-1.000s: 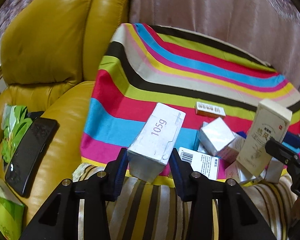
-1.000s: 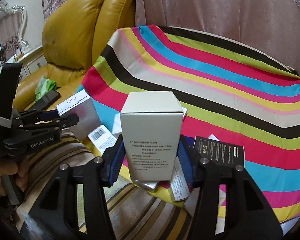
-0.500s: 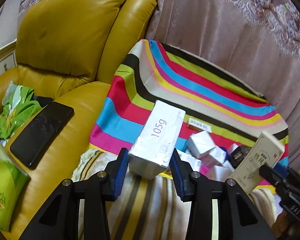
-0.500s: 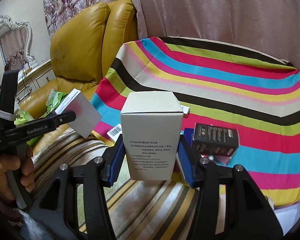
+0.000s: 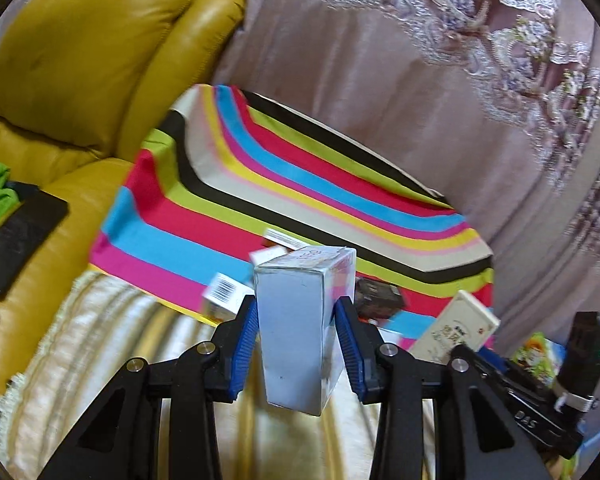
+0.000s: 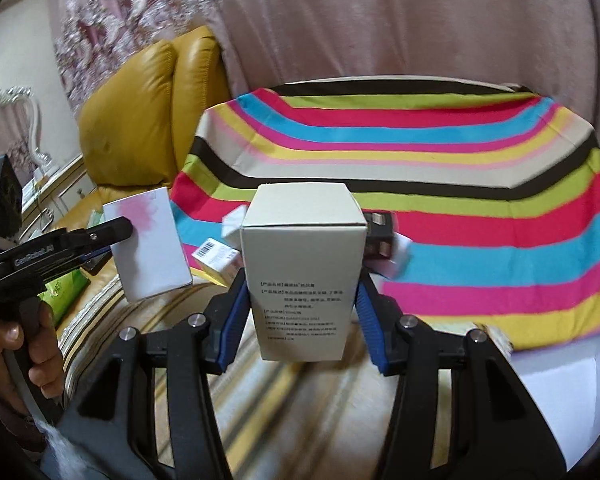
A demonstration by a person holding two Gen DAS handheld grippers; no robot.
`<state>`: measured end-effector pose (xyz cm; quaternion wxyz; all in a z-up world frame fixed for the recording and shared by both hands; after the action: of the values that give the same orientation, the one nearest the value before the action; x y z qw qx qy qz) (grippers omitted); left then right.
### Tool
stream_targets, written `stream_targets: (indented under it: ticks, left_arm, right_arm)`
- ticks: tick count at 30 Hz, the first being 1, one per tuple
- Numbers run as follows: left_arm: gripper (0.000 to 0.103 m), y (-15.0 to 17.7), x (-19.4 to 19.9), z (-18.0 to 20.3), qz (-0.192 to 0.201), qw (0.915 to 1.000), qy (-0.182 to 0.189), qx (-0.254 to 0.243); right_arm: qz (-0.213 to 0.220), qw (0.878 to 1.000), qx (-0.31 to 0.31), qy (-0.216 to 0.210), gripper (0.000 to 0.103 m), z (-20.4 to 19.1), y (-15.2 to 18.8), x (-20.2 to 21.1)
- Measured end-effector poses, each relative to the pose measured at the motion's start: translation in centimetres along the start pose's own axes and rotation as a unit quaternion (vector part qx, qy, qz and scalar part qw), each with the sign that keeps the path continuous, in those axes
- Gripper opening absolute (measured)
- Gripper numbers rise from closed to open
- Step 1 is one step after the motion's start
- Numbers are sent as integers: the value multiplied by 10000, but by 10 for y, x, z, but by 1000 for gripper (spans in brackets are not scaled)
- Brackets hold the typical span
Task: Organize rigid objects
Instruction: 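Carry both boxes into the purple-rimmed storage box and open both tools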
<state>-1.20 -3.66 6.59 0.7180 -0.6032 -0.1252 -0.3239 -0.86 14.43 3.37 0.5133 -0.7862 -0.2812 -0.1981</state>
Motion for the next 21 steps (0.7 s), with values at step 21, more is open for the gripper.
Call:
stream_targets:
  ticks: [21]
  left_arm:
    - [41, 28, -41, 136, -907, 9716, 2162, -328]
  right_arm:
    - [327, 9818, -1153, 1471, 55, 134, 9, 80]
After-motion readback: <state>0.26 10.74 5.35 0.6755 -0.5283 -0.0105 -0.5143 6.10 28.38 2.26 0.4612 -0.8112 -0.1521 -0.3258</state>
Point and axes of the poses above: each gripper's, at about its wrist camera, not at the fingertips, and x roughly against the way its jaws point, z to its right, y to its underside, the point moved 3 cm from there along -x, roughly the way its jaws point, and after that the axes turned 15 degrees about -x, right-handed, at the moved point
